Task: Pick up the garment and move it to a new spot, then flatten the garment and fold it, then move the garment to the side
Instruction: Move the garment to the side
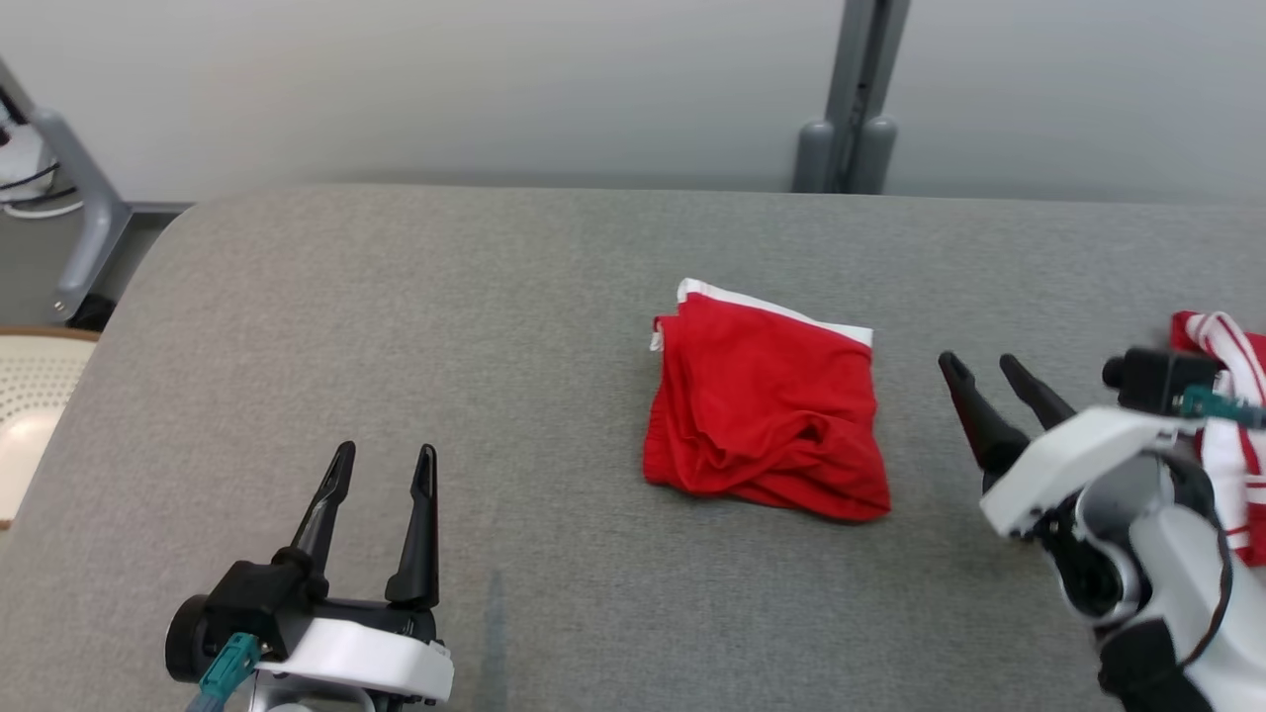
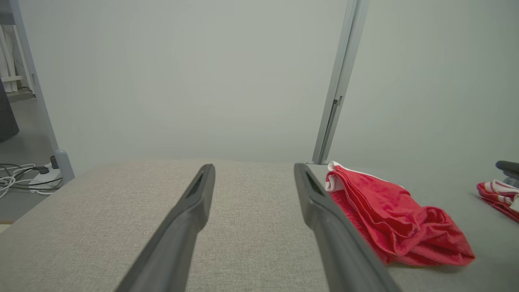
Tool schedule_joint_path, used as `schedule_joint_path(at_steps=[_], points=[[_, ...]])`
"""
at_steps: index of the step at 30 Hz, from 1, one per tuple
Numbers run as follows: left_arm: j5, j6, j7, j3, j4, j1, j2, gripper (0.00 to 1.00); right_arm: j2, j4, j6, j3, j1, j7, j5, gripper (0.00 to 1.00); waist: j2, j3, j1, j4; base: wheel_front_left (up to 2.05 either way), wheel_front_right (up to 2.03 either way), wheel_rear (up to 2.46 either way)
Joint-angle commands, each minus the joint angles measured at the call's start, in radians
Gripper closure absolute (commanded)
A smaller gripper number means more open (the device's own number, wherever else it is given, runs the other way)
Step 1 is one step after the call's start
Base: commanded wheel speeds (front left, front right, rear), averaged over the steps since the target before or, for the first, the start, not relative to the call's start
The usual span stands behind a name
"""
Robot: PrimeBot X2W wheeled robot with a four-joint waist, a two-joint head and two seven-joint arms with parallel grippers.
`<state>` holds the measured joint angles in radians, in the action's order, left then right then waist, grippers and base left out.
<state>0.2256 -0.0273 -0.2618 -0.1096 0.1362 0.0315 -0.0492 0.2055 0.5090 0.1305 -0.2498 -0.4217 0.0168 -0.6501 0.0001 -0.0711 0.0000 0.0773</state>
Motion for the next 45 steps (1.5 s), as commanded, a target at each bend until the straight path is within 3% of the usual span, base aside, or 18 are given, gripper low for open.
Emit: schedule_joint_path(at_steps=[1, 8, 15, 25, 26, 27, 28, 29, 36, 45], points=[[0.008, 0.006, -0.004, -0.003, 0.001, 0.022, -0.004, 0.00, 0.009, 0.024, 0.001, -0.007, -0.040, 0.031, -0.040, 0.00, -0.0001, -0.018, 0.0000, 0.027, 0.00, 0.00, 0.00], [0.034, 0.015, -0.004, -0.033, 0.012, 0.045, -0.004, 0.00, 0.055, 0.226, 0.001, -0.041, -0.206, 0.247, -0.198, 0.00, -0.0001, -0.056, 0.0000, 0.112, 0.00, 0.00, 0.00], [0.040, 0.020, -0.004, -0.048, 0.017, 0.058, -0.003, 0.00, 0.071, 0.448, 0.001, -0.036, -0.305, 0.432, -0.273, 0.00, -0.0001, -0.086, 0.0000, 0.189, 0.00, 0.00, 0.00], [0.041, 0.024, -0.004, -0.055, 0.017, 0.061, -0.003, 0.00, 0.050, 0.566, 0.000, -0.049, -0.342, 0.487, -0.312, 0.00, -0.0001, -0.097, 0.0000, 0.230, 0.00, 0.00, 0.00], [0.040, 0.024, -0.004, -0.054, 0.017, 0.060, -0.003, 0.00, 0.048, 0.565, 0.000, -0.047, -0.344, 0.477, -0.317, 0.05, -0.0001, -0.096, 0.0000, 0.230, 0.00, 0.00, 0.00], [0.039, 0.024, -0.004, -0.052, 0.019, 0.059, -0.003, 0.00, 0.050, 0.568, 0.000, -0.046, -0.346, 0.463, -0.320, 0.55, -0.0001, -0.094, 0.0000, 0.229, 0.00, 0.00, 0.00], [0.036, 0.024, -0.004, -0.049, 0.021, 0.057, -0.003, 0.00, 0.048, 0.567, 0.000, -0.049, -0.346, 0.452, -0.320, 0.82, -0.0001, -0.090, 0.0000, 0.227, 0.00, 0.00, 0.00], [0.034, 0.024, -0.004, -0.047, 0.022, 0.056, -0.003, 0.00, 0.044, 0.562, 0.001, -0.053, -0.347, 0.443, -0.323, 1.00, -0.0001, -0.087, 0.0000, 0.224, 0.00, 0.00, 0.00], [0.028, 0.003, -0.004, -0.037, 0.032, 0.048, -0.003, 0.00, 0.044, 0.417, 0.001, -0.128, -0.304, 0.351, -0.358, 1.00, -0.0001, -0.047, 0.0000, 0.160, 0.00, 0.00, 0.00], [0.001, -0.022, -0.004, -0.046, 0.048, 0.035, -0.004, 0.00, 0.060, 0.299, 0.001, -0.242, -0.228, 0.315, -0.428, 1.00, -0.0001, 0.019, 0.0000, -0.029, 0.00, 0.00, 0.00]])
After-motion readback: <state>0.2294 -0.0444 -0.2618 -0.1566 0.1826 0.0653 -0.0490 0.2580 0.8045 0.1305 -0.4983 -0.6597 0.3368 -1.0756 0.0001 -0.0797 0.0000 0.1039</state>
